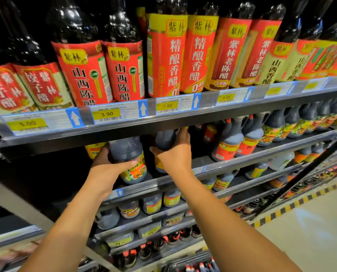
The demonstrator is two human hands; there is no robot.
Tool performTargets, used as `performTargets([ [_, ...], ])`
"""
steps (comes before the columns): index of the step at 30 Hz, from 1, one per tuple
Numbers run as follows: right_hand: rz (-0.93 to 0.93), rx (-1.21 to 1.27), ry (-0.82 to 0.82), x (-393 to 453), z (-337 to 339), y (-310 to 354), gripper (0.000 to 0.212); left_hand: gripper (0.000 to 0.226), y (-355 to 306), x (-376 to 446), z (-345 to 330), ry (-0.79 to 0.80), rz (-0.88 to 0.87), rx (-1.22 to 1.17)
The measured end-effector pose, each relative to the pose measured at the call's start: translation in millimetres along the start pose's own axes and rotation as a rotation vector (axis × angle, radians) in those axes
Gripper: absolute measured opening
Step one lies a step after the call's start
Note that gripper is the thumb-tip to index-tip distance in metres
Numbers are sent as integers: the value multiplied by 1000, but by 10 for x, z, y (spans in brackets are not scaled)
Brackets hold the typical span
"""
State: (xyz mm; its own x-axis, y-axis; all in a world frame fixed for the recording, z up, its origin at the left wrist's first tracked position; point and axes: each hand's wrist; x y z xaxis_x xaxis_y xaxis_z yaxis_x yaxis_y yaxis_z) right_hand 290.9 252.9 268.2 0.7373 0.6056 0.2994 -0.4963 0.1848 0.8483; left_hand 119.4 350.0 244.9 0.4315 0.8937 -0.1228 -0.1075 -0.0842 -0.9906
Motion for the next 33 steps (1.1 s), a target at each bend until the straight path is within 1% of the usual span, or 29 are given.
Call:
performTargets([
  [3,-17,16,31,-43,-12,-73,125,80,55,-59,42,32,-45,166],
  [5,-31,9,56,-70,-3,-133,128,82,87,-113,50,40,-53,214],
  [7,-16,14,83,-104,13,-230,122,89,104,-178,26,7,-72,260],
  [9,-49,18,127,-157,28,-295,108,96,82,-229,-43,-70,-123,310],
  [11,-81,14,150,-189,46,-330,102,95,62,-267,-120,-137,-156,362],
  [14,-76,-16,161,-172,78,-344,99,90,52,-262,-179,-207,-167,452],
  [18,-56,-54,143,-116,60,-343,101,85,20,-159,-142,-174,-159,432],
  [20,-57,-49,120,-85,11,-336,99,88,7,-97,-141,-161,-149,402],
  [22,-70,-55,121,-51,-35,-337,99,91,11,-48,-164,-177,-140,370],
  [29,-64,-4,108,15,-108,-405,97,82,75,49,-230,-223,-160,394],
  [33,-58,-26,137,23,-95,-411,101,81,92,90,-226,-229,-168,404],
])
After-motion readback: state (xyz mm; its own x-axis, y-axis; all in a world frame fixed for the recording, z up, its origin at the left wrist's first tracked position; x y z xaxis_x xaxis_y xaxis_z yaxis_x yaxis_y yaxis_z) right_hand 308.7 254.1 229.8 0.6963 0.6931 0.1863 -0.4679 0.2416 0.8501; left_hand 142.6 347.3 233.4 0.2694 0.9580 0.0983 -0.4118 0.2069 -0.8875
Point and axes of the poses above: each hand's wrist, its own x-axis towards the middle knuckle, its own z-axis out of the back of the hand, y = z × x, and after that the axes turned 5 degrees about z, right-handed
